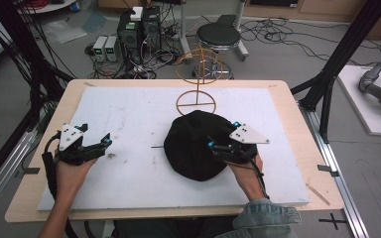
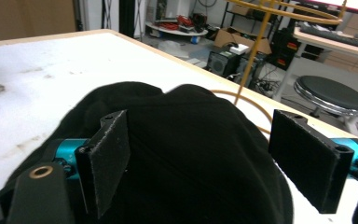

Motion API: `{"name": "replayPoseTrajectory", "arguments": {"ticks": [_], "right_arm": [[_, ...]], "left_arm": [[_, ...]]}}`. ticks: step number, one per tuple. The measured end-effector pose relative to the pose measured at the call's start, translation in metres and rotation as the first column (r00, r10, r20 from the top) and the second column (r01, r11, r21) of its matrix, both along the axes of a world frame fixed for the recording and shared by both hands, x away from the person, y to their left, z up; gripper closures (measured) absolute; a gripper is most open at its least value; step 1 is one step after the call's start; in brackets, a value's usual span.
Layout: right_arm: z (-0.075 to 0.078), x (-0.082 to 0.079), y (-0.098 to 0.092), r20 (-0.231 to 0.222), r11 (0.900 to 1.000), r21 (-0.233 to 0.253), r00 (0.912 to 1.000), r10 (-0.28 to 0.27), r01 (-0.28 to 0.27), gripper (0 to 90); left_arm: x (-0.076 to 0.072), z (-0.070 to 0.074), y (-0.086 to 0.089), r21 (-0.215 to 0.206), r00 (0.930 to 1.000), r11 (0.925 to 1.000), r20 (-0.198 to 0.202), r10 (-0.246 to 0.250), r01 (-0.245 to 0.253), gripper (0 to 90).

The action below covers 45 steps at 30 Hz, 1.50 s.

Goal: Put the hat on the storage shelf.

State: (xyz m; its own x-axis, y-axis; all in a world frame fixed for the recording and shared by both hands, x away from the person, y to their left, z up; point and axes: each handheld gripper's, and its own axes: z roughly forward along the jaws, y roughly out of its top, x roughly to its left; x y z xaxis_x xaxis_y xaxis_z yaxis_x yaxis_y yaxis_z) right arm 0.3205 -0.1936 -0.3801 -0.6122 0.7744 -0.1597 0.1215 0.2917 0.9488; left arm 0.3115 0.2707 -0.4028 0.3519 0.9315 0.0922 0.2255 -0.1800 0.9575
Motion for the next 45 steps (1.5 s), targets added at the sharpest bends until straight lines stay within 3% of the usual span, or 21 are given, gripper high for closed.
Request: {"name": "replayPoseTrajectory", "arguments": {"ticks": [15,27,38,45], "right_arm": [[-0.006,-0.003,0.03,-0.01,0.996,-0.026,0.9962,0.086,-0.086,20.7],[-0.012,0.0,0.047,-0.002,0.993,-0.056,0.9943,0.106,-0.106,19.6],[-0.017,0.006,0.057,-0.018,0.993,-0.104,0.9981,0.058,-0.06,19.7],[-0.021,0.01,0.061,-0.027,0.989,-0.141,0.9991,0.031,-0.035,27.0]], "left_arm": [[0.0,0.0,0.0,0.0,1.0,1.0,-0.005,0.0,0.0,16.7],[0.001,-0.001,0.001,-0.005,1.0,1.0,-0.005,0.002,-0.002,16.7],[0.001,-0.001,0.001,-0.007,1.0,1.0,-0.005,0.003,-0.003,16.7],[0.001,-0.001,0.002,-0.005,1.0,1.0,-0.008,0.001,-0.001,16.7]]}}
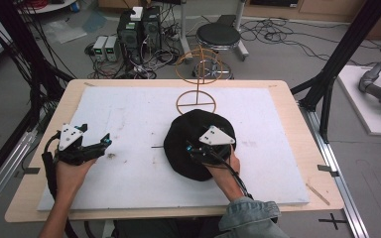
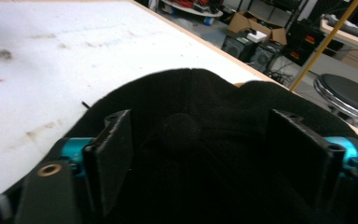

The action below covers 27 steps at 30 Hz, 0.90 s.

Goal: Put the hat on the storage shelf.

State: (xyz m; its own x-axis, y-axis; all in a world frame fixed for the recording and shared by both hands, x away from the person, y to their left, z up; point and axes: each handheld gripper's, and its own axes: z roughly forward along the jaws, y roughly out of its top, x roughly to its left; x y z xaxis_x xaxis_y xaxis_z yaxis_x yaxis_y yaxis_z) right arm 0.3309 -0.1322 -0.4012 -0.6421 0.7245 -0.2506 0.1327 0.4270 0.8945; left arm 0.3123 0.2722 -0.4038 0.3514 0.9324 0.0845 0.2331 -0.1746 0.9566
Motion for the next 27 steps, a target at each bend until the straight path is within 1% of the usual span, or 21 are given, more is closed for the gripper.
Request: {"name": "replayPoseTrajectory", "arguments": {"ticks": [2,3,4,5,6,7,8,9,10,11,12,14,15,16,17,19,21,24,25,26,27], "right_arm": [[-0.001,0.0012,0.0009,-0.011,1.0,-0.006,0.9999,-0.01,0.01,29.1],[-0.002,0.0028,0.0014,-0.02,1.0,-0.015,0.9998,-0.007,0.006,33.8],[-0.0024,0.0031,0.0018,-0.027,1.0,-0.017,0.9996,-0.011,0.011,36.0],[-0.0024,0.0031,0.0018,-0.027,1.0,-0.017,0.9996,-0.011,0.011,36.0],[-0.0025,0.0047,0.0012,-0.012,1.0,-0.026,0.9999,-0.005,0.004,38.2],[-0.0028,0.0039,0.002,-0.045,1.0,-0.019,0.999,-0.009,0.008,43.1],[-0.0029,0.0053,0.0013,-0.041,1.0,-0.019,0.9991,0.002,-0.003,45.4],[-0.0029,0.0053,0.0013,-0.041,1.0,-0.019,0.9991,0.002,-0.003,45.4],[-0.0033,0.0058,0.0007,-0.064,1.0,-0.019,0.998,-0.004,0.002,50.0],[-0.0033,0.0058,0.0007,-0.064,1.0,-0.019,0.998,-0.004,0.002,50.0],[-0.0035,0.0069,0.0,-0.073,1.0,-0.024,0.9973,0.002,-0.003,54.1],[-0.0038,0.0073,0.0,-0.075,1.0,-0.021,0.9971,0.005,-0.006,56.0],[-0.0037,0.0073,-0.0005,-0.082,1.0,-0.027,0.9967,0.002,-0.004,58.8],[-0.0038,0.0075,-0.0007,-0.091,1.0,-0.021,0.9958,0.008,-0.01,61.2],[-0.0038,0.0083,-0.0013,-0.087,1.0,-0.024,0.9961,0.013,-0.016,63.3],[-0.0036,0.0082,-0.0015,-0.098,0.999,-0.024,0.995,0.021,-0.023,66.0],[-0.0034,0.008,-0.0016,-0.1,0.999,-0.023,0.9947,0.023,-0.025,66.7],[-0.0008,0.006,-0.0027,-0.092,1.0,-0.004,0.9955,0.025,-0.025,68.4],[0.0004,0.0055,-0.0028,-0.078,1.0,0.001,0.9966,0.029,-0.029,68.6],[0.0004,0.0055,-0.0028,-0.078,1.0,0.001,0.9966,0.029,-0.029,68.6],[0.0036,0.0035,-0.0042,-0.056,1.0,0.002,0.9981,0.024,-0.024,68.9]], "left_arm": [[0.0001,-0.0001,-0.0001,0.0,1.0,1.0,-0.001,0.001,-0.001,16.7],[0.0001,-0.0001,-0.0001,0.0,1.0,1.0,-0.001,0.001,-0.001,16.7],[0.0002,-0.0002,-0.0002,0.0,1.0,1.0,0.002,0.0,0.0,16.7],[0.0,-0.0001,0.0,0.001,1.0,1.0,0.0,0.001,-0.001,16.7],[0.0,-0.0001,0.0001,0.0,1.0,1.0,0.0,0.0,0.0,16.7],[0.0,-0.0002,0.0,-0.001,1.0,1.0,0.0,0.002,-0.002,16.7],[0.0,-0.0002,0.0001,-0.002,1.0,1.0,0.0,0.002,-0.002,16.7],[0.0,-0.0002,0.0002,-0.002,1.0,1.0,-0.001,0.002,-0.002,16.7],[0.0,-0.0002,0.0002,-0.002,1.0,1.0,-0.001,0.002,-0.002,16.7],[0.0,-0.0003,0.0002,-0.002,1.0,1.0,0.0,0.002,-0.002,16.7],[0.0,-0.0002,0.0001,-0.001,1.0,1.0,-0.001,0.002,-0.002,16.7],[0.0,-0.0003,0.0,0.0,1.0,1.0,-0.001,0.002,-0.002,16.7],[0.0,-0.0002,0.0001,-0.002,1.0,1.0,-0.001,0.001,-0.001,16.7],[0.0,-0.0002,0.0001,-0.001,1.0,1.0,0.0,0.002,-0.002,16.7],[0.0,-0.0002,0.0002,0.0,1.0,1.0,0.0,0.002,-0.002,16.7],[0.0,-0.0002,0.0002,0.0,1.0,1.0,-0.001,0.002,-0.002,16.7],[0.0,-0.0002,0.0002,0.0,1.0,1.0,-0.002,0.002,-0.002,16.8],[0.0001,-0.0001,0.0007,-0.001,1.0,1.0,0.004,0.003,-0.003,16.8],[0.0001,-0.0001,0.0007,-0.001,1.0,1.0,0.004,0.003,-0.003,16.8],[0.0,0.0,0.0011,0.0,1.0,1.0,0.002,0.004,-0.004,16.8],[-0.0001,-0.0001,0.0012,-0.002,1.0,1.0,0.001,0.005,-0.005,16.8]]}}
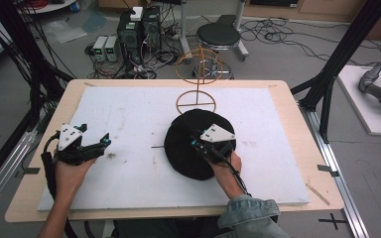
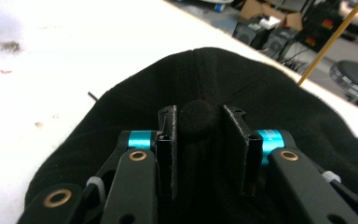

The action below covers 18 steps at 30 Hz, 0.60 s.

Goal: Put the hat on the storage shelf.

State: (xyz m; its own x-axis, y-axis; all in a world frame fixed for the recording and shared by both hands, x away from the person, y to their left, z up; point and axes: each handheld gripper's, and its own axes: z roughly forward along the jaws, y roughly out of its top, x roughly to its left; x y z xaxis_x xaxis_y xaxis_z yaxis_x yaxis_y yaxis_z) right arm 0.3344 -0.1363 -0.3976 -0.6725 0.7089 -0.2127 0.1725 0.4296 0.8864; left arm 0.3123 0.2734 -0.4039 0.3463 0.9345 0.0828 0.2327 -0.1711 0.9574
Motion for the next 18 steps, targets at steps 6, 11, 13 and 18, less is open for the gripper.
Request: {"name": "replayPoseTrajectory", "arguments": {"ticks": [6,11,13,18], "right_arm": [[0.012,-0.005,-0.006,0.041,0.999,0.035,0.9989,-0.021,0.02,69.5],[0.024,-0.009,-0.011,0.071,0.998,0.056,0.9971,-0.028,0.024,69.8],[0.03,-0.01,-0.014,0.087,0.997,0.068,0.9955,-0.039,0.033,69.9],[0.036,-0.013,-0.019,0.092,0.994,0.095,0.9936,-0.065,0.056,70.0]], "left_arm": [[0.0,0.0,0.0,-0.004,1.0,1.0,0.002,0.001,-0.001,16.9],[0.0,0.0,0.001,-0.005,1.0,1.0,0.004,0.006,-0.006,16.9],[0.0,0.0,0.001,-0.004,1.0,1.0,0.004,0.003,-0.003,16.9],[0.0,0.0,0.001,-0.006,1.0,1.0,0.004,0.007,-0.007,16.9]]}}
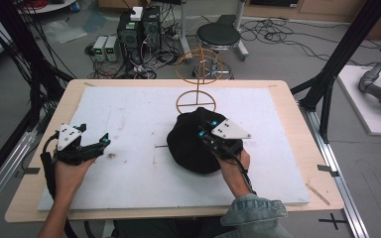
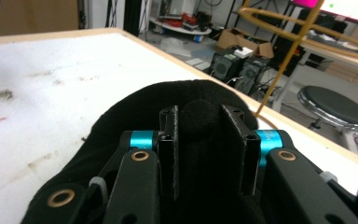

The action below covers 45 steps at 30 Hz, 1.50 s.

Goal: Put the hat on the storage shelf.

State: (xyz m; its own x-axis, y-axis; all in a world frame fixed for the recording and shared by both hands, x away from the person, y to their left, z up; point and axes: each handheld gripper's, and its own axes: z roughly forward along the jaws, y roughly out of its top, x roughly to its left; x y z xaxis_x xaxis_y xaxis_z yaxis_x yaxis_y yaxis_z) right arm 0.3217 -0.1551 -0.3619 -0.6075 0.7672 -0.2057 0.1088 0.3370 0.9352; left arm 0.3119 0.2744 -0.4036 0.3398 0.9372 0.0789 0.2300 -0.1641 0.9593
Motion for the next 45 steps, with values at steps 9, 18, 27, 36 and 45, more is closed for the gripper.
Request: {"name": "replayPoseTrajectory", "arguments": {"ticks": [9,18,27,36,45], "right_arm": [[0.017,-0.004,-0.018,0.023,0.997,0.07,0.9987,-0.046,0.044,70.1],[0.033,-0.007,-0.042,0.05,0.988,0.113,0.993,-0.107,0.101,70.1],[0.058,-0.01,-0.065,0.103,0.978,0.152,0.9816,-0.161,0.144,70.1],[0.082,-0.008,-0.08,0.14,0.967,0.186,0.9693,-0.202,0.175,70.1],[0.11,-0.003,-0.088,0.186,0.961,0.202,0.9557,-0.228,0.189,70.1]], "left_arm": [[0.0,0.0,0.001,-0.002,1.0,1.0,0.0,0.0,0.0,16.9],[0.0,0.0,0.001,-0.001,1.0,1.0,-0.001,0.002,-0.002,16.9],[0.001,0.0,0.001,0.002,1.0,1.0,-0.005,-0.001,0.001,16.9],[0.0,0.0,0.001,-0.004,1.0,1.0,-0.002,0.003,-0.003,16.9],[0.0,0.001,0.002,-0.003,1.0,1.0,0.0,0.005,-0.005,16.9]]}}
